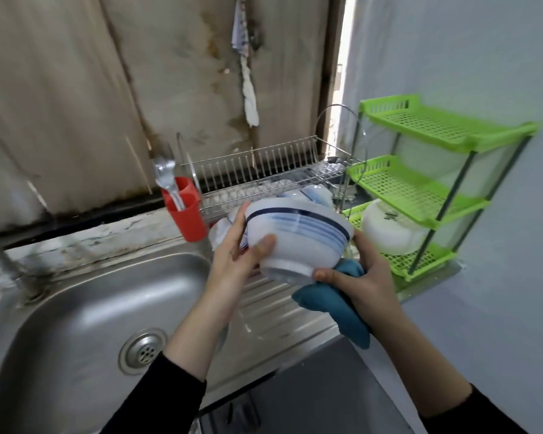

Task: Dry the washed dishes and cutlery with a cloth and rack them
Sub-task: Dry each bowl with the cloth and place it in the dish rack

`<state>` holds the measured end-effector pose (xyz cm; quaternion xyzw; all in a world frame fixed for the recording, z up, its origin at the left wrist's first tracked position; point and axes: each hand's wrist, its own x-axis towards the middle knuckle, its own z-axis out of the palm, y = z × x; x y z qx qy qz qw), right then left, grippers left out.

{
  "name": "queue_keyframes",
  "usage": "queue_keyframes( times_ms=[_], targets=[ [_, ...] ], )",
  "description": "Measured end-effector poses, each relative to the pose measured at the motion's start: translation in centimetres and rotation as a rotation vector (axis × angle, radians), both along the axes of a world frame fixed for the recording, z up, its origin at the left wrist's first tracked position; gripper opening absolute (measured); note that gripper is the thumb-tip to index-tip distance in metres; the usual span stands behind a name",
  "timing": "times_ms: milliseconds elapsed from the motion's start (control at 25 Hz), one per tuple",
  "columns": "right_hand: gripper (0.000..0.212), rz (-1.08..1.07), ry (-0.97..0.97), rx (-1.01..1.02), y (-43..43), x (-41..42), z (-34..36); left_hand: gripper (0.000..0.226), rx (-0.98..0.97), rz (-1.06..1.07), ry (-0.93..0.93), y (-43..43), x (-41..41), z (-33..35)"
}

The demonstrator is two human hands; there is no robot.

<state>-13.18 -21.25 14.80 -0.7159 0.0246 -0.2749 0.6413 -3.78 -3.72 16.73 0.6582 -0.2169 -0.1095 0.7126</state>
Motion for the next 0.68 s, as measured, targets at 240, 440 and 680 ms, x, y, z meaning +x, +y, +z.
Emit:
queue_keyframes(
  times_ms=[240, 440, 680],
  targets=[
    [0.074, -0.150, 0.047, 0.154, -5.7, 0.3, 0.8, 0.117, 0.139, -0.240, -0.220, -7.2, 4.5, -1.0],
    [0.109, -0.317, 0.126, -0.037, -9.4, 1.5, 1.0, 0.093, 0.057, -0.218, -0.243, -13.7, 6.9, -0.2],
    [0.131, -0.436, 0.501, -0.597, -12.3, 4.1, 0.7, 0.082, 0.174, -0.190, -0.279, -19.7, 10.9, 0.2]
  ],
)
